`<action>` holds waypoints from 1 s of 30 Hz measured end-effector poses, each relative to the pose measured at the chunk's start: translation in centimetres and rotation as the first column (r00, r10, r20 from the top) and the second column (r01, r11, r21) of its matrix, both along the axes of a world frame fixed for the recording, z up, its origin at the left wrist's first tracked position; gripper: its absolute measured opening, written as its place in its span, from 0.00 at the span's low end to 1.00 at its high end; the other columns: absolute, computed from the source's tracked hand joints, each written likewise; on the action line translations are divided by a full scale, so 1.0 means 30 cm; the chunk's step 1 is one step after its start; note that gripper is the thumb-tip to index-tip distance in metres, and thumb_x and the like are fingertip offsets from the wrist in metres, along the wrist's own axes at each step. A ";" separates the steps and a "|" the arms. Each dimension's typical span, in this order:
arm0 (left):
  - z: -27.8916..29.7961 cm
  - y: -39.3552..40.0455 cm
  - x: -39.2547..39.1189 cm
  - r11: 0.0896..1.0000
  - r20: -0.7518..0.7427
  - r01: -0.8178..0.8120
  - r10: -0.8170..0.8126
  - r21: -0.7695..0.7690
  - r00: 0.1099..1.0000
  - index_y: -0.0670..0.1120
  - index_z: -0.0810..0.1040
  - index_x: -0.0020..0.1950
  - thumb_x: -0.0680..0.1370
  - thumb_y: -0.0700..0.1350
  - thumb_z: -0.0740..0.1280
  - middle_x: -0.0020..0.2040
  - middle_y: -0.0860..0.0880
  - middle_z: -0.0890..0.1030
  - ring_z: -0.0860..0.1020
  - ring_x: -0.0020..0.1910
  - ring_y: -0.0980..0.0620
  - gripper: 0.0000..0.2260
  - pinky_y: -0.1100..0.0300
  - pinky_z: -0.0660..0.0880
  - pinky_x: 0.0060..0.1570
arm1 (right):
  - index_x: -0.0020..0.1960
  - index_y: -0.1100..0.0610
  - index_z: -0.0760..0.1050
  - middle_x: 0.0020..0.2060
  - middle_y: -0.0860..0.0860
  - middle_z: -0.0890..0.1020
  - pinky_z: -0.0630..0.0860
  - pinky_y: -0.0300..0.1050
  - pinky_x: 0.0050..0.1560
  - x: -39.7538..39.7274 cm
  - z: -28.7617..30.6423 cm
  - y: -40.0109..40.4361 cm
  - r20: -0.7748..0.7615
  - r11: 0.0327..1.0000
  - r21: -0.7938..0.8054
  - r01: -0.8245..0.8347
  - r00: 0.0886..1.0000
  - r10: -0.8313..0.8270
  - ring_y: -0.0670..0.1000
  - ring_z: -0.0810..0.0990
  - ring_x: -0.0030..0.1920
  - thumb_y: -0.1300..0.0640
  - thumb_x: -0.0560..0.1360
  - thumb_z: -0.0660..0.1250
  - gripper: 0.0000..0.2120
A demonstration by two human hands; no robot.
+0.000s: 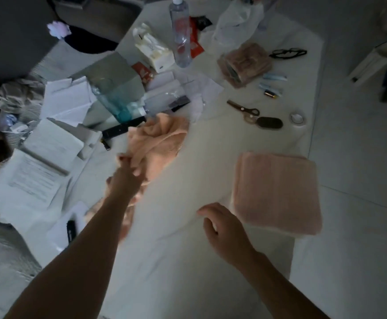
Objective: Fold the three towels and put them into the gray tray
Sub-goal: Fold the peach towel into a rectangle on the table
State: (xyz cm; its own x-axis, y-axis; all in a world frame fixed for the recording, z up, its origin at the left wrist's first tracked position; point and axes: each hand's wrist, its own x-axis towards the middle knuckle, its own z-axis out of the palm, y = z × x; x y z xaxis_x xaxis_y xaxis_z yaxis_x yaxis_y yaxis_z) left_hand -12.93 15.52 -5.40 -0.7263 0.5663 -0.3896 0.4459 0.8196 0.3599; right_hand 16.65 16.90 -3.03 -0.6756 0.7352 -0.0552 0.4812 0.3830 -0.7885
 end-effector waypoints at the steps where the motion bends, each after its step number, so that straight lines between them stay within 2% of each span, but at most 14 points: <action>1: 0.007 -0.006 0.009 0.998 0.039 0.054 -0.053 -0.027 0.998 0.46 0.66 0.73 0.79 0.55 0.67 0.64 0.38 0.80 0.78 0.62 0.35 0.26 0.45 0.68 0.63 | 0.58 0.55 0.80 0.54 0.49 0.83 0.76 0.42 0.57 -0.027 -0.022 -0.035 0.025 0.991 -0.125 0.057 0.998 -0.054 0.46 0.80 0.55 0.60 0.78 0.61 0.12; 4: 0.043 -0.095 0.103 0.954 0.012 0.295 -0.294 -0.059 0.956 0.44 0.72 0.64 0.79 0.51 0.66 0.60 0.36 0.80 0.80 0.54 0.35 0.16 0.46 0.75 0.54 | 0.64 0.53 0.76 0.59 0.52 0.82 0.75 0.44 0.61 -0.136 -0.051 -0.116 0.136 0.821 -0.496 0.283 0.959 -0.248 0.47 0.80 0.57 0.53 0.80 0.64 0.14; 6: 0.054 -0.195 0.251 0.860 -0.013 0.510 -0.511 -0.019 0.860 0.45 0.73 0.64 0.77 0.46 0.65 0.65 0.37 0.77 0.79 0.59 0.35 0.15 0.46 0.76 0.55 | 0.66 0.54 0.74 0.59 0.55 0.82 0.75 0.52 0.63 -0.184 -0.046 -0.129 0.173 0.641 -0.665 0.383 0.914 -0.366 0.54 0.80 0.60 0.52 0.80 0.65 0.16; 8: 0.072 -0.318 0.407 0.716 0.045 0.692 -0.697 0.094 0.716 0.48 0.72 0.71 0.77 0.46 0.65 0.69 0.43 0.76 0.75 0.66 0.40 0.21 0.48 0.73 0.62 | 0.59 0.53 0.76 0.53 0.55 0.84 0.79 0.54 0.57 -0.204 -0.028 -0.125 0.197 0.570 -0.691 0.445 0.874 -0.444 0.57 0.83 0.54 0.48 0.76 0.68 0.15; 9: 0.077 -0.373 0.457 0.695 0.124 0.702 -0.719 0.155 0.684 0.49 0.72 0.73 0.78 0.47 0.65 0.70 0.45 0.75 0.74 0.67 0.42 0.22 0.50 0.72 0.64 | 0.56 0.52 0.77 0.50 0.54 0.84 0.80 0.54 0.53 -0.206 -0.017 -0.122 0.218 0.568 -0.672 0.476 0.859 -0.463 0.55 0.84 0.50 0.44 0.71 0.69 0.17; 11: 0.058 -0.454 0.508 0.724 0.258 0.643 -0.690 0.252 0.676 0.48 0.76 0.70 0.79 0.48 0.65 0.68 0.47 0.76 0.75 0.65 0.46 0.19 0.56 0.73 0.61 | 0.55 0.52 0.77 0.47 0.51 0.84 0.80 0.47 0.45 -0.191 -0.015 -0.126 0.256 0.566 -0.625 0.538 0.826 -0.502 0.51 0.83 0.46 0.42 0.63 0.69 0.24; 14: 0.052 -0.499 0.472 0.889 0.419 0.333 -0.444 0.313 0.792 0.45 0.81 0.65 0.79 0.42 0.65 0.61 0.44 0.81 0.81 0.59 0.45 0.15 0.57 0.75 0.59 | 0.56 0.60 0.79 0.46 0.57 0.85 0.77 0.46 0.41 -0.156 -0.045 -0.142 0.281 0.543 -0.599 0.589 0.789 -0.546 0.53 0.81 0.41 0.57 0.73 0.68 0.13; 16: 0.049 -0.488 0.384 0.940 0.307 0.127 -0.229 0.316 0.924 0.45 0.79 0.67 0.78 0.42 0.67 0.63 0.44 0.81 0.80 0.59 0.48 0.17 0.62 0.72 0.57 | 0.52 0.59 0.81 0.45 0.58 0.86 0.79 0.52 0.46 -0.126 -0.067 -0.170 0.281 0.529 -0.609 0.591 0.785 -0.553 0.55 0.82 0.42 0.60 0.76 0.67 0.07; 17: 0.042 -0.476 0.335 0.947 0.272 0.046 -0.137 0.317 0.952 0.45 0.77 0.69 0.78 0.42 0.69 0.65 0.43 0.79 0.78 0.60 0.49 0.19 0.63 0.70 0.56 | 0.50 0.57 0.82 0.45 0.57 0.86 0.80 0.54 0.48 -0.110 -0.075 -0.189 0.280 0.515 -0.620 0.592 0.780 -0.560 0.55 0.83 0.43 0.59 0.76 0.67 0.06; 20: 0.005 -0.415 0.209 0.964 0.379 -0.144 0.049 0.225 0.924 0.44 0.64 0.78 0.78 0.44 0.71 0.76 0.41 0.68 0.70 0.72 0.44 0.31 0.52 0.68 0.69 | 0.49 0.55 0.82 0.44 0.55 0.86 0.81 0.56 0.50 -0.055 -0.090 -0.237 0.292 0.463 -0.656 0.596 0.767 -0.572 0.56 0.85 0.46 0.57 0.77 0.67 0.05; 22: -0.022 -0.376 0.174 0.952 0.515 -0.265 0.152 0.153 0.844 0.44 0.58 0.80 0.77 0.45 0.73 0.77 0.41 0.67 0.71 0.72 0.39 0.36 0.44 0.71 0.70 | 0.47 0.56 0.81 0.43 0.56 0.86 0.82 0.53 0.44 -0.019 -0.088 -0.254 0.317 0.471 -0.633 0.614 0.761 -0.566 0.56 0.84 0.43 0.55 0.77 0.68 0.05; 24: -0.036 -0.360 0.178 0.949 0.552 -0.293 0.185 0.113 0.813 0.41 0.68 0.75 0.76 0.45 0.74 0.68 0.39 0.77 0.79 0.61 0.37 0.30 0.45 0.78 0.59 | 0.44 0.56 0.81 0.42 0.57 0.86 0.81 0.52 0.41 0.011 -0.084 -0.261 0.325 0.464 -0.628 0.624 0.753 -0.572 0.55 0.83 0.40 0.58 0.76 0.68 0.04; 26: -0.030 -0.371 0.209 0.973 0.577 -0.197 0.091 0.124 0.811 0.38 0.81 0.58 0.75 0.46 0.74 0.52 0.38 0.85 0.83 0.51 0.38 0.16 0.45 0.80 0.52 | 0.45 0.56 0.82 0.43 0.58 0.86 0.81 0.56 0.47 0.036 -0.085 -0.259 0.320 0.445 -0.643 0.623 0.746 -0.583 0.56 0.83 0.42 0.61 0.75 0.67 0.05; 30: 0.025 -0.455 0.289 0.961 0.562 -0.171 0.020 0.217 0.827 0.43 0.81 0.41 0.75 0.48 0.73 0.35 0.47 0.83 0.81 0.37 0.46 0.09 0.49 0.77 0.42 | 0.46 0.59 0.84 0.44 0.58 0.87 0.80 0.54 0.51 0.072 -0.058 -0.252 0.266 0.371 -0.709 0.599 0.715 -0.647 0.55 0.83 0.44 0.55 0.77 0.68 0.09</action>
